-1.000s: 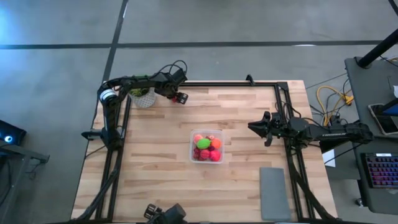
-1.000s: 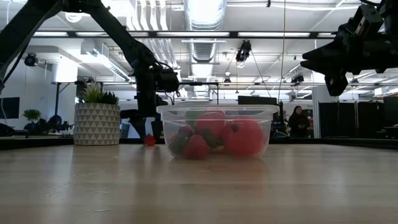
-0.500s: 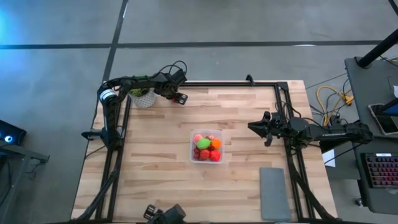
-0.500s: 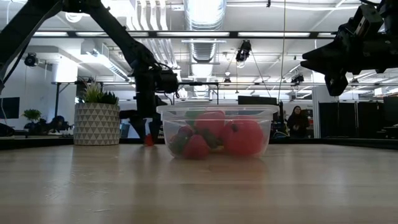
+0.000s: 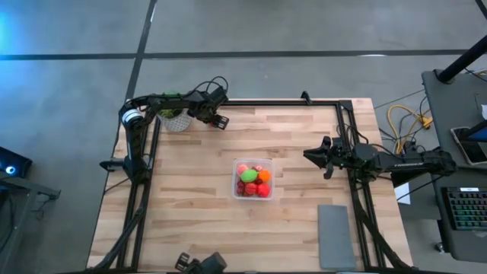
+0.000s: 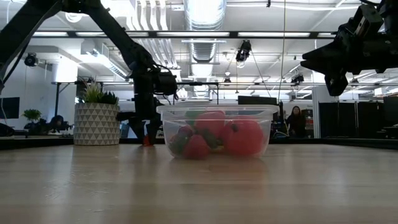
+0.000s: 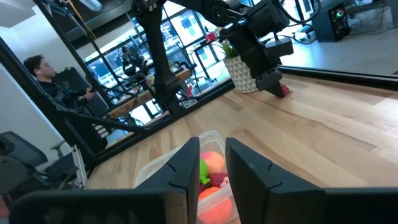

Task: Pick and placing Produce into tupperware
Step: Put the red strawberry into the transparent container

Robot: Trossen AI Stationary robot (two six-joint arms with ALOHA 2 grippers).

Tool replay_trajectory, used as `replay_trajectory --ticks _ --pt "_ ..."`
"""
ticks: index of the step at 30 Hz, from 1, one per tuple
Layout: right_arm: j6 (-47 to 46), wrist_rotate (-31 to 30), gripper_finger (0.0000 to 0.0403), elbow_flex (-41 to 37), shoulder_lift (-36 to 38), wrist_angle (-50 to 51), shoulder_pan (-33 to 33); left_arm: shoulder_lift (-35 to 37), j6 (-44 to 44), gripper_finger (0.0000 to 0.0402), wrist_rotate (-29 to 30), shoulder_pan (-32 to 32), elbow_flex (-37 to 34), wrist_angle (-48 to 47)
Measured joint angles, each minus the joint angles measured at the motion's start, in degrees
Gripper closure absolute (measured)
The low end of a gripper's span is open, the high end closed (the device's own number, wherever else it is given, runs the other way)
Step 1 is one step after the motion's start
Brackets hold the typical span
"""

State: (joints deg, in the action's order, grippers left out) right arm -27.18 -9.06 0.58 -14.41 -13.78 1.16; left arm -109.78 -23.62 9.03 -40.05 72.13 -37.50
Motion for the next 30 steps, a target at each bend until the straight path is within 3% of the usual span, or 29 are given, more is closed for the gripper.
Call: replay_trajectory --ticks 12,19,26,27,30 --pt "0.0 0.0 0.0325 0.0 0.0 0.0 0.0 0.02 -0.02 0.0243 -1.85 1.41 0.64 0.96" --pt "0.0 0.0 0.0334 0.0 0.02 0.0 0.01 5.05 2.83 0.0243 -12.23 6.66 0.88 1.37" --pt "0.0 0.0 0.033 0.0 0.02 0.0 0.0 13.61 14.1 0.0243 -26.22 18.92 0.82 2.59" --pt "0.0 0.0 0.0328 0.0 0.0 0.0 -0.01 14.51 13.92 0.0243 -23.36 20.86 0.8 2.66" --pt "-0.02 0.0 0.0324 0.0 0.02 0.02 -0.01 15.52 11.63 0.0243 -4.81 25.62 0.71 1.61"
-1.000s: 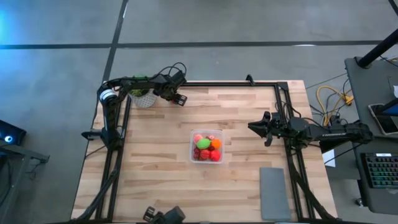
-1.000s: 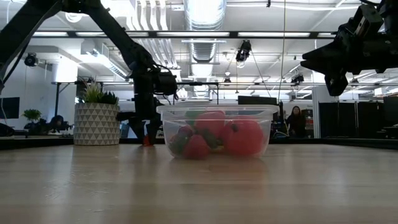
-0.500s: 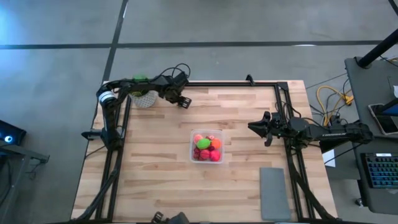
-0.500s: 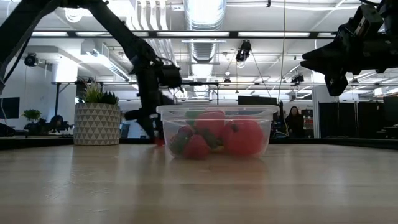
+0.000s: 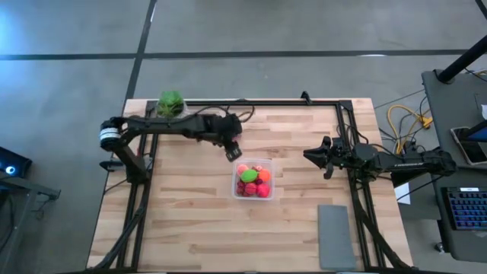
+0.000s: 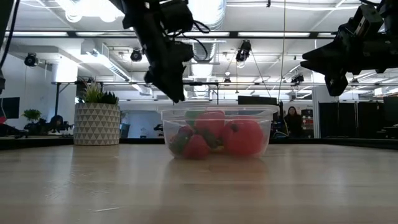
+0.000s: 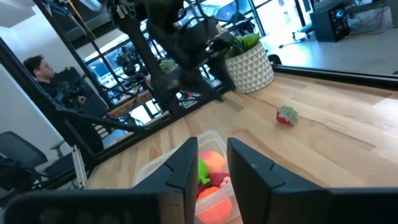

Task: Pick and placing Produce into tupperware
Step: Put the red strawberry into the transparent container

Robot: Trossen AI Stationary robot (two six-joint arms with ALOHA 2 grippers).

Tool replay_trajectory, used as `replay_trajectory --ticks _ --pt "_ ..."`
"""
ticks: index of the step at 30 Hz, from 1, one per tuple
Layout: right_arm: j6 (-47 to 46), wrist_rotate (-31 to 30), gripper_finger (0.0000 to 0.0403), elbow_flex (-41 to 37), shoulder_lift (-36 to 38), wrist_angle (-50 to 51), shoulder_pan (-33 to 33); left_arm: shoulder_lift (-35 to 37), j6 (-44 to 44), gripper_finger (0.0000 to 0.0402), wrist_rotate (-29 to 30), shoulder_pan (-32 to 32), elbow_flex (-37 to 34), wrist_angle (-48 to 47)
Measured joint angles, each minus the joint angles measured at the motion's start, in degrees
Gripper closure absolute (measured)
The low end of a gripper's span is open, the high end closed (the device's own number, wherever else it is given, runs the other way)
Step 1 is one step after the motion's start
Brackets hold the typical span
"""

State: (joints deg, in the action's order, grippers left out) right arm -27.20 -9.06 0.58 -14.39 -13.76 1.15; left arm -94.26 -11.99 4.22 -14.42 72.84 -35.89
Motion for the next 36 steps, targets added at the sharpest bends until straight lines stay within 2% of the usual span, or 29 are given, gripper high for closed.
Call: replay_trajectory --ticks 2,5,9,14,19,24,29,36 --pt "0.02 0.0 0.0322 -0.02 -0.02 0.0 0.0 -0.09 -2.86 0.0243 8.59 0.65 -0.11 -1.31" --pt "0.02 0.0 0.0321 0.0 -0.02 0.0 0.01 -0.99 -7.74 0.0243 9.66 -0.41 0.13 -0.42" --pt "0.02 0.0 0.0326 -0.02 0.01 -0.01 0.0 -2.49 -10.21 0.0243 5.27 -3.21 0.13 1.6" --pt "0.02 0.0 0.0332 -0.02 0.0 -0.02 0.02 -4.36 -10.33 0.0234 6.33 -6.22 0.53 4.52" --pt "0.02 0.0 0.0331 -0.02 -0.08 0.03 0.02 -7.57 -15.92 0.0184 5.9 -8.8 1.84 4.58" --pt "0.02 0.0 0.0324 -0.02 0.01 0.08 0.02 -12.11 -20.45 0.0139 -0.44 -10.7 3.64 2.41" --pt "0.02 0.0 0.0325 -0.02 -0.02 0.04 0.01 -14.99 -20.31 0.013 -0.84 -11.11 4.52 2.03" --pt "0.02 0.0 0.0332 -0.02 -0.02 0.03 0.01 -17.13 -13.34 0.013 -0.53 -11.2 4.72 3.24"
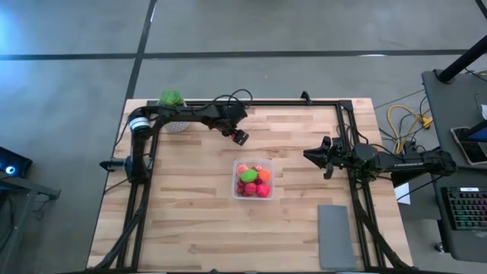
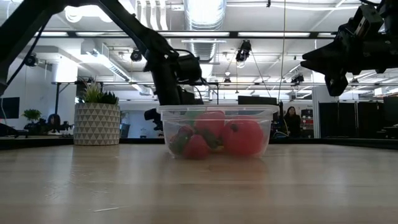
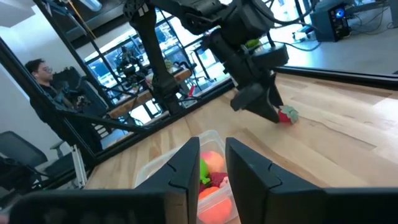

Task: Pick and placing Produce into tupperware
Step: Put the red strawberry into the transparent container

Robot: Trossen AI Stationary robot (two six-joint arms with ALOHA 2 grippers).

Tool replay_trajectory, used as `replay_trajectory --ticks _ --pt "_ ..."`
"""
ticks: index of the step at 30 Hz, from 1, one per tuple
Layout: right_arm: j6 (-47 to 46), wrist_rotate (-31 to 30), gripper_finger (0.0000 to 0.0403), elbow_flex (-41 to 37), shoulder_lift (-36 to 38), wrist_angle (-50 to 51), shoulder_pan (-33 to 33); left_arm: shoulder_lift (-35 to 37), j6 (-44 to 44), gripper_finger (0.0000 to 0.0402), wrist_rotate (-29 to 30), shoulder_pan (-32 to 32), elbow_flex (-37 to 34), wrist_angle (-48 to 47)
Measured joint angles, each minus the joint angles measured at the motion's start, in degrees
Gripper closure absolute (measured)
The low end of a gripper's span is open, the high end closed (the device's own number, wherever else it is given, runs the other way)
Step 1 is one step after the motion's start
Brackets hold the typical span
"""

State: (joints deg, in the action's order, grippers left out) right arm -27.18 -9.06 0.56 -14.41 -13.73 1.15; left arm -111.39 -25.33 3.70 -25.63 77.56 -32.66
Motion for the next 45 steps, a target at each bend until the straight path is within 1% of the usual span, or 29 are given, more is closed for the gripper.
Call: replay_trajectory --ticks 5,8,14,19,21,25,33,38,45 --pt "0.0 0.0 0.0327 0.0 0.0 -0.01 -0.01 -2.0 3.9 0.013 -0.06 -0.02 0.52 0.73" --pt "0.0 0.0 0.0323 0.0 0.0 -0.01 0.01 -2.69 5.15 0.014 0.07 -0.02 0.86 0.73" --pt "0.0 0.0 0.0324 0.0 0.0 -0.01 -0.01 -2.69 6.61 0.019 2.85 -0.31 0.96 1.72" --pt "-0.02 0.0 0.033 0.0 0.0 -0.01 0.01 -2.69 8.2 0.0234 3.48 -0.43 0.94 2.2" --pt "0.0 0.0 0.0332 0.0 0.0 -0.01 0.01 -2.69 8.48 0.0247 3.49 -0.55 0.92 2.22" --pt "-0.01 0.0 0.0333 0.0 0.0 -0.01 0.01 -2.69 11.9 0.0266 3.75 -0.64 0.91 2.26" --pt "0.0 0.0 0.0323 0.0 0.0 -0.01 -0.01 -2.67 12.44 0.0272 3.72 -0.66 0.87 2.26" --pt "0.0 0.0 0.0326 0.0 0.0 -0.01 0.0 -2.58 12.35 0.0273 2.81 -0.49 2.11 0.5" --pt "-0.01 0.0 0.0334 0.0 0.0 -0.01 -0.01 0.6 12.23 0.0274 0.44 2.08 4.29 0.47"
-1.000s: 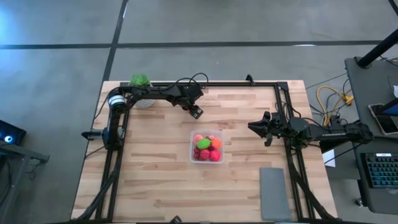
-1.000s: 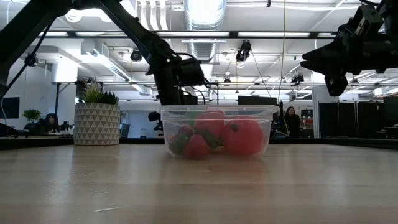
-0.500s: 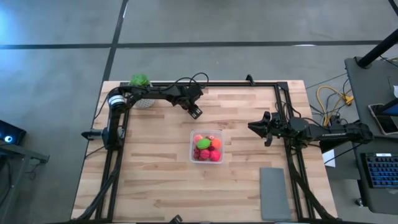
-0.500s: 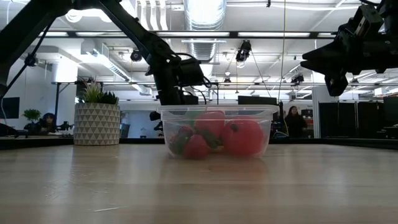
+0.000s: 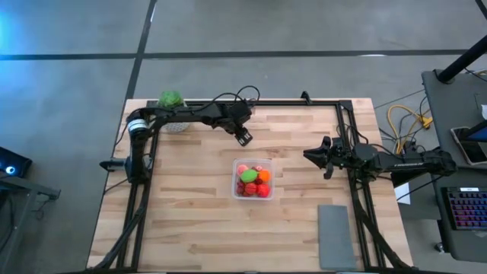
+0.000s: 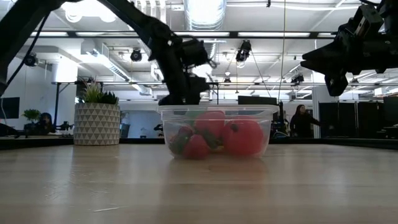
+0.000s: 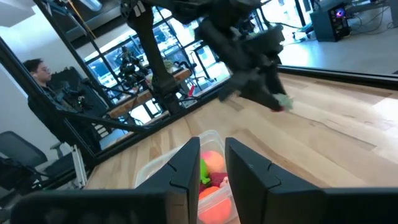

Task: Pick and placing Produce into tupperware
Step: Put the red strawberry into the transparent container, then return to Home Position

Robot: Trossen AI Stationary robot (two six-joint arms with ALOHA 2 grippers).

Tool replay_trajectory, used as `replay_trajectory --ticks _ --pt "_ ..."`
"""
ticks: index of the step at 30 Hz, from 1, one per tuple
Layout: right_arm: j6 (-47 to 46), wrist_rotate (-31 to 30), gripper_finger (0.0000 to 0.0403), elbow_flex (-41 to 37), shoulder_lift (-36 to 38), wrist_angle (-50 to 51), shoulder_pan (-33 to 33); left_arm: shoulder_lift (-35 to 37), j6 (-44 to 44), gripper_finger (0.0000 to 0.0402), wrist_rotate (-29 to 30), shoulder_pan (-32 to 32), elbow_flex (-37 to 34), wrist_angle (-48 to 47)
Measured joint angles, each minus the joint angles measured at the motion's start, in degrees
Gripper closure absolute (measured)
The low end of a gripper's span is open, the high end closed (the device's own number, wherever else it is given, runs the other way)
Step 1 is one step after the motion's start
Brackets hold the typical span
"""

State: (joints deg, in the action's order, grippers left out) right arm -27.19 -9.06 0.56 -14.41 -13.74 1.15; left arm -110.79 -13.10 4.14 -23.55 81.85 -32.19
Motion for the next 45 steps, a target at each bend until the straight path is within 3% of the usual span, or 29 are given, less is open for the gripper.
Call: replay_trajectory --ticks 8,12,18,21,27,34,36,42,45 --pt "0.0 0.0 0.0329 0.0 0.0 0.0 0.0 7.0 -0.63 0.0274 -12.24 8.58 0.08 0.08" --pt "0.01 0.0 0.0324 0.0 0.0 0.0 0.02 8.69 -4.53 0.0274 -15.6 14.92 -0.05 0.09" --pt "0.01 0.0 0.0326 0.0 0.0 0.0 0.01 8.77 -11.07 0.0274 -15.32 22.45 -0.19 -0.11" --pt "0.01 0.0 0.033 0.0 0.0 0.0 0.0 8.79 -13.07 0.0263 -11.68 24.13 -0.69 0.09" --pt "0.0 0.0 0.0332 0.0 0.0 0.0 0.01 8.82 -22.09 0.021 -8.45 24.37 -0.82 -0.88" --pt "0.01 0.0 0.0323 0.0 0.0 0.0 0.0 10.1 -22.62 0.0146 -10.01 25.25 -1.33 -3.37" --pt "0.0 0.01 0.0323 0.0 0.0 0.0 0.01 12.52 -22.51 0.0139 -7.22 27.1 -1.5 -1.45" --pt "0.01 0.0 0.0331 0.0 0.0 0.0 0.0 24.06 -19.84 0.0136 11.99 36.28 -1.79 -1.07" --pt "0.01 0.01 0.0334 0.0 0.0 0.0 0.02 30.71 -18.35 0.0136 17.92 40.98 -3.33 -3.0"
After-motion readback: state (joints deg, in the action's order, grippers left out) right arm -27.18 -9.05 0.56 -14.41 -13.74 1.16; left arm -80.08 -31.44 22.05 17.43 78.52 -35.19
